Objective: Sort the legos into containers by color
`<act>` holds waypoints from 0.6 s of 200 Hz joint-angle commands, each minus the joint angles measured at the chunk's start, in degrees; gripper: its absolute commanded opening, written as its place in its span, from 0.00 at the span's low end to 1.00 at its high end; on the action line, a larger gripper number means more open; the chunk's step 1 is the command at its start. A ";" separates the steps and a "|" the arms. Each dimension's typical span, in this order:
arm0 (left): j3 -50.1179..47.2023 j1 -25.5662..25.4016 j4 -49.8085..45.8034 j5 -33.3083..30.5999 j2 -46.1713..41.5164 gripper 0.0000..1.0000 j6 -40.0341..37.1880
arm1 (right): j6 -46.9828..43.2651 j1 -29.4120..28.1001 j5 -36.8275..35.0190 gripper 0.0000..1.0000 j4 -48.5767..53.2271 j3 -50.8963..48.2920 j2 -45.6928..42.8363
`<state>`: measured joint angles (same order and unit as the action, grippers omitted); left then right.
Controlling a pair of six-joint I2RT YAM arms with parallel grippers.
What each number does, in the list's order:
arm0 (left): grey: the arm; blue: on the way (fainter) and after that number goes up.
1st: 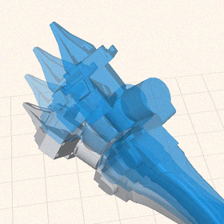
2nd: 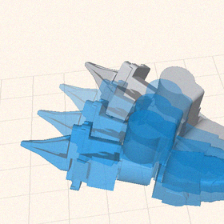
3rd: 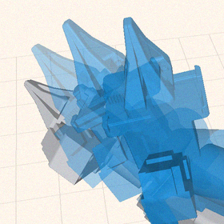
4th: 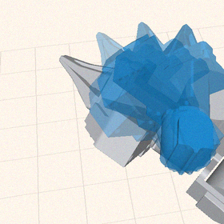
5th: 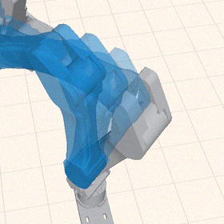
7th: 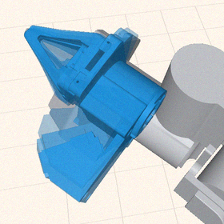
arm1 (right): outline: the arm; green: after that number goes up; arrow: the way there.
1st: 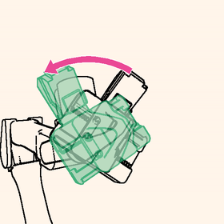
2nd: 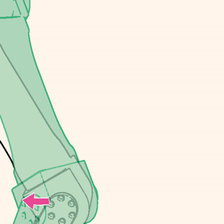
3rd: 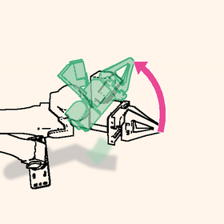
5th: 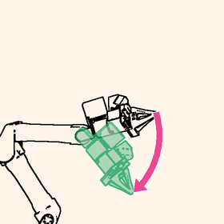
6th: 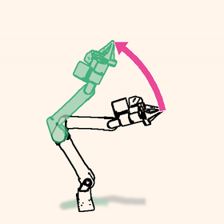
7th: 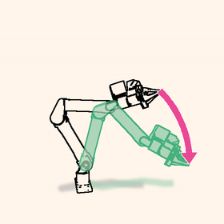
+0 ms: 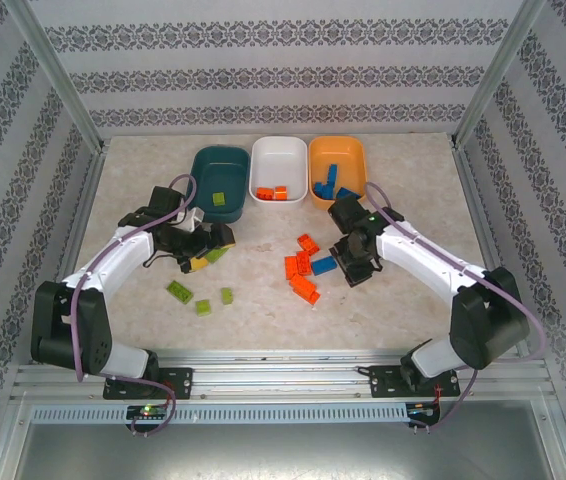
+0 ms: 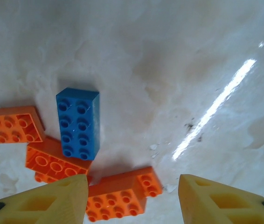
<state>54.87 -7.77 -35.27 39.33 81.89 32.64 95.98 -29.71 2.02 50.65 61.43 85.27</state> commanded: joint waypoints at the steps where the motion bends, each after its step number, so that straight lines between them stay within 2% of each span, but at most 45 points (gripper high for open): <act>1: 0.41 -0.10 0.62 1.35 0.21 1.00 0.24 | 6.47 -0.76 -0.09 0.54 -2.10 0.80 3.12; 120: -0.17 -0.11 -1.54 -0.22 -2.28 1.00 -1.97 | 7.26 -0.65 4.06 0.61 -6.48 6.53 15.29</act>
<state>54.85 -7.79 -35.35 39.42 80.93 32.16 102.10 -30.17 4.86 44.45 66.87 98.91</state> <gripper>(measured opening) 0.999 0.598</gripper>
